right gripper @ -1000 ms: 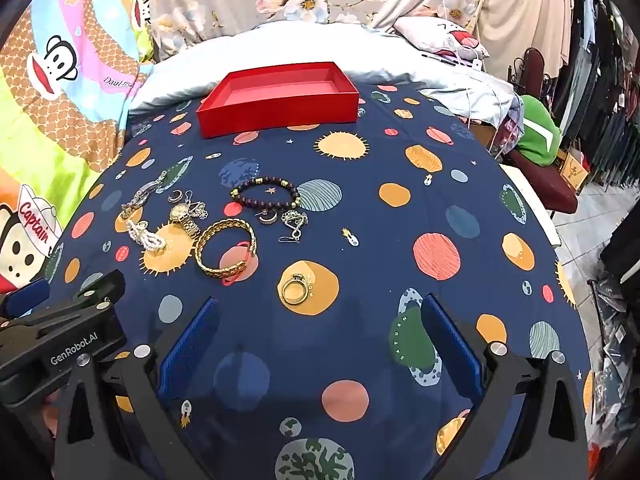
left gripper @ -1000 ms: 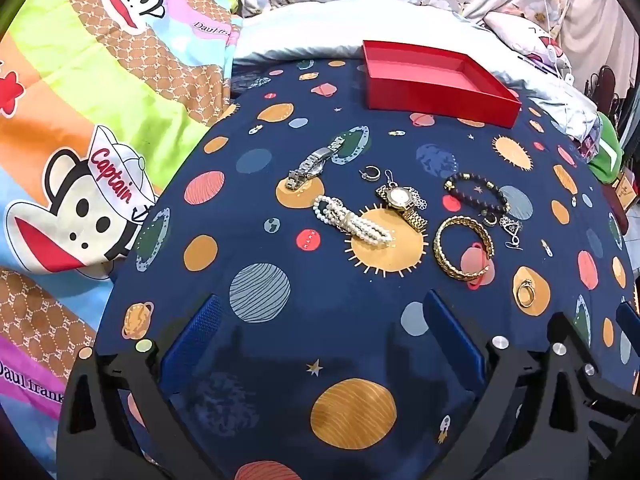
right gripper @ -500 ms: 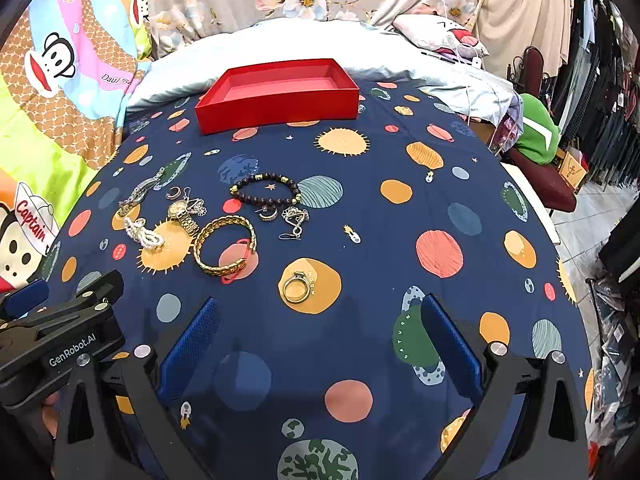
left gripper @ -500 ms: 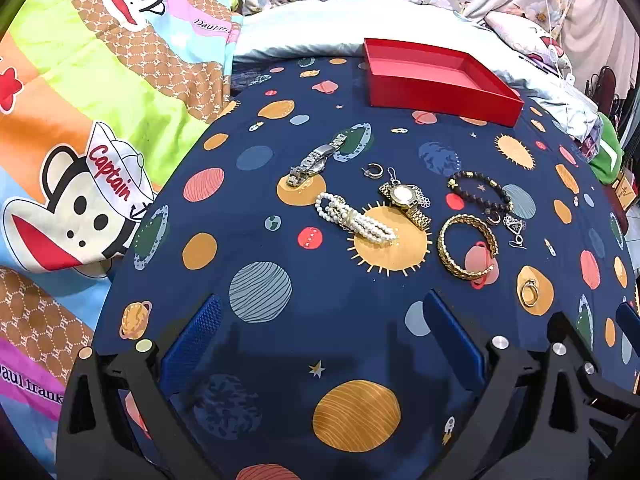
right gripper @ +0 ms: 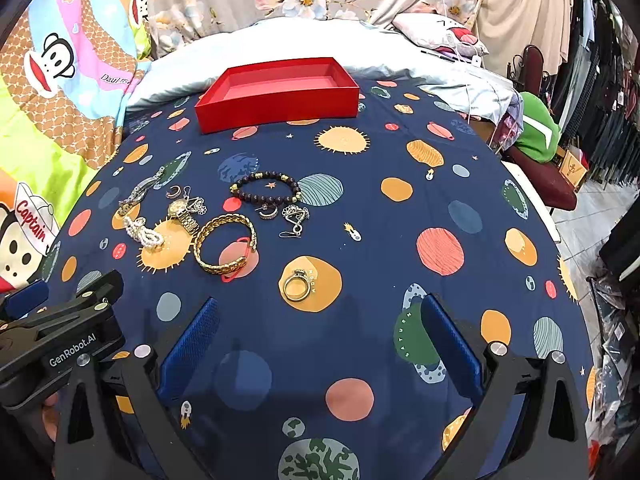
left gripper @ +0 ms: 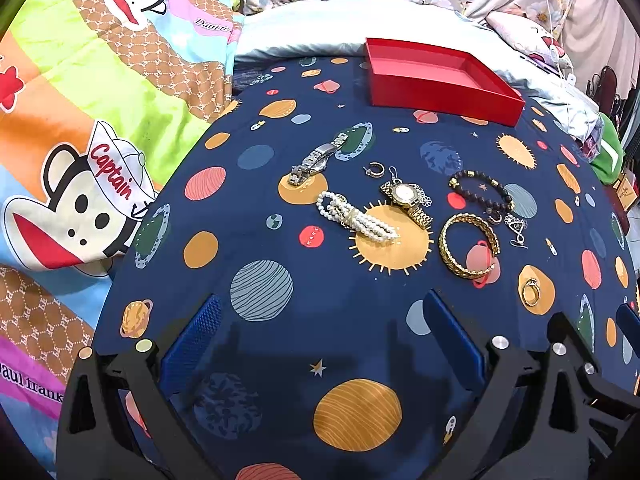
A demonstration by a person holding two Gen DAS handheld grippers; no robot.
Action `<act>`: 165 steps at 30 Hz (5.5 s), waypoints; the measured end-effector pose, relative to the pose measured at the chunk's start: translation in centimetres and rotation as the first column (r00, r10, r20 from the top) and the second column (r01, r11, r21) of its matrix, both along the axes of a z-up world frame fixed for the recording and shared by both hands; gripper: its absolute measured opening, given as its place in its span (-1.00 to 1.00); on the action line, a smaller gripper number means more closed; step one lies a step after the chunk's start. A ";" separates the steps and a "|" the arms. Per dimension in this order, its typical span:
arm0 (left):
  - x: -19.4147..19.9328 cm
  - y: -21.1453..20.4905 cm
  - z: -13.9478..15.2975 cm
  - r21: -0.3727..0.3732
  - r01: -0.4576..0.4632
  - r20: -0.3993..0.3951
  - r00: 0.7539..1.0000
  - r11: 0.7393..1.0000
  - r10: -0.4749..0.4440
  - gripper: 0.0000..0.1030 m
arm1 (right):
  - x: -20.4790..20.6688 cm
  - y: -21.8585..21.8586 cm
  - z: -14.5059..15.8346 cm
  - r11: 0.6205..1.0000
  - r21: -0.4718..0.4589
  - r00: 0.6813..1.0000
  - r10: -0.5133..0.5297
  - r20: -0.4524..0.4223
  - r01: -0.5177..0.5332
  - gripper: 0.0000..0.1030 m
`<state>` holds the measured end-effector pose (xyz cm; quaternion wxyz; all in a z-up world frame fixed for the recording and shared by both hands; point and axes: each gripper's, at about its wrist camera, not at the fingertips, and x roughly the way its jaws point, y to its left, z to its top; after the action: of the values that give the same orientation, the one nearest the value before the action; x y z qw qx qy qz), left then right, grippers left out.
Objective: Organize jewelry
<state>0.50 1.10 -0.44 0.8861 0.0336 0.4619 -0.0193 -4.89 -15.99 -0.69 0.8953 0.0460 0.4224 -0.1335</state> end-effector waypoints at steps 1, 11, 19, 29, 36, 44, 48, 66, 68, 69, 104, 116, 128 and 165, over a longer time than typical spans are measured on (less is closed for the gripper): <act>0.0 0.1 0.0 0.001 0.000 -0.001 1.000 1.000 0.000 0.91 | 0.0 0.0 0.0 1.000 -0.001 1.000 0.000 -0.001 0.000 0.90; -0.5 0.1 1.2 0.007 -0.006 0.009 1.000 1.000 0.006 0.91 | -0.2 -0.2 0.8 1.000 0.022 1.000 0.004 0.012 -0.004 0.90; -0.7 -0.3 2.4 0.018 -0.018 0.006 1.000 1.000 0.017 0.91 | 0.0 -0.4 2.3 0.999 0.034 1.000 0.014 0.022 -0.014 0.90; -0.3 -0.2 3.0 0.025 -0.025 0.009 1.000 0.999 0.024 0.91 | 0.4 -0.2 3.2 0.999 0.022 0.999 0.025 0.031 -0.025 0.90; -0.2 -0.6 3.1 0.025 -0.018 0.008 1.000 1.000 0.018 0.91 | 0.4 -0.3 3.1 1.000 0.019 1.000 0.015 0.027 -0.015 0.90; 0.1 -0.6 2.9 0.031 -0.013 0.003 1.000 0.999 0.013 0.91 | 0.2 -0.4 2.7 1.000 0.027 1.000 0.004 0.021 -0.005 0.90; 0.0 -0.7 2.5 0.028 -0.015 0.003 1.000 1.000 0.015 0.91 | 0.2 -0.5 2.6 1.000 0.027 1.000 0.005 0.020 -0.005 0.90; 0.2 -0.7 2.6 0.041 -0.023 0.002 1.000 0.999 0.023 0.91 | 1.1 -0.9 2.3 0.998 0.055 1.000 0.022 0.014 -0.022 0.90; 0.3 -0.6 2.6 0.037 -0.025 -0.005 1.000 0.999 0.025 0.91 | 1.4 -1.0 2.3 0.998 0.061 1.000 0.024 0.013 -0.025 0.90; 0.4 -0.5 2.5 0.035 -0.029 -0.008 1.000 0.999 0.029 0.91 | 1.6 -1.1 2.2 0.997 0.066 1.000 0.027 0.010 -0.028 0.90; 15.9 1.7 -3.9 -0.095 -0.011 -0.090 0.996 0.995 0.002 0.07 | 10.2 -2.4 -0.8 0.996 0.077 0.992 0.044 -0.121 -0.035 0.90; 15.3 1.4 -3.3 -0.156 0.013 -0.129 0.991 0.988 -0.034 -0.52 | 10.6 -2.3 -1.3 0.993 0.094 0.989 0.078 -0.127 -0.067 0.90; 12.5 0.9 0.4 -0.185 0.039 -0.080 0.995 0.982 -0.054 -0.53 | 10.0 0.3 -1.7 0.962 0.159 0.962 0.242 -0.128 -0.221 0.77; 10.7 0.5 3.6 -0.197 0.068 -0.046 0.996 0.978 -0.079 -0.52 | 10.0 0.6 -0.8 0.932 0.214 0.943 0.319 -0.094 -0.293 0.08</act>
<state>11.23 1.59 3.15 0.8712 -0.0368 0.4797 -0.0980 5.13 -15.35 -1.50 0.8675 0.0593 0.4916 0.0476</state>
